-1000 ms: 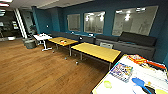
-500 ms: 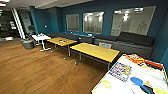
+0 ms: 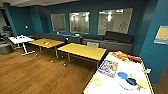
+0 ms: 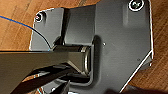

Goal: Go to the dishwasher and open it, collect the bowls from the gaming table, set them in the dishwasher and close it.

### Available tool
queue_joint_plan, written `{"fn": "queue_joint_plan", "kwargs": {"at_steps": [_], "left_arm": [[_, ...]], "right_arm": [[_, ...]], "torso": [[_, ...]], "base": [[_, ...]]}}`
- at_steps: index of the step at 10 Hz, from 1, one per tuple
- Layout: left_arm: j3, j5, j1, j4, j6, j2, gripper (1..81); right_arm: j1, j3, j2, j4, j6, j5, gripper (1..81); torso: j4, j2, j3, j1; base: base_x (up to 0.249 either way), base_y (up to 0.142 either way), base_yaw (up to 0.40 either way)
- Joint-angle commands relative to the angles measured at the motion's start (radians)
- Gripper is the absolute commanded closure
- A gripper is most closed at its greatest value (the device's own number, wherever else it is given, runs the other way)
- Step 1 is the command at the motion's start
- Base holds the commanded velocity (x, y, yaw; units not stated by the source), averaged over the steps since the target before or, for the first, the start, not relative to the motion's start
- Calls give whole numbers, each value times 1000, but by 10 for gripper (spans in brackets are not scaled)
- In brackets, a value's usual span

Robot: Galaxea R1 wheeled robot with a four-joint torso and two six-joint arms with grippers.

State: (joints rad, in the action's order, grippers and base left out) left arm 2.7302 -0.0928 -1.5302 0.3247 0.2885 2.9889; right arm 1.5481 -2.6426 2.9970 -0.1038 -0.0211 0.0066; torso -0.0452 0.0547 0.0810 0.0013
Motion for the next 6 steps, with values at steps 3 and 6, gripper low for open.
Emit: {"fn": "queue_joint_plan", "kwargs": {"at_steps": [3,6], "left_arm": [[0,47,41,1,-3,-7,10],[0,48,41,-1,-3,-7,10]], "right_arm": [[-47,1,-4,3,-7,-33,10],[-44,-6,-5,9,-8,-28,10]], "torso": [[0,0,0,0],[0,0,0,0]], "base": [[0,0,-360],[0,0,-361]]}}
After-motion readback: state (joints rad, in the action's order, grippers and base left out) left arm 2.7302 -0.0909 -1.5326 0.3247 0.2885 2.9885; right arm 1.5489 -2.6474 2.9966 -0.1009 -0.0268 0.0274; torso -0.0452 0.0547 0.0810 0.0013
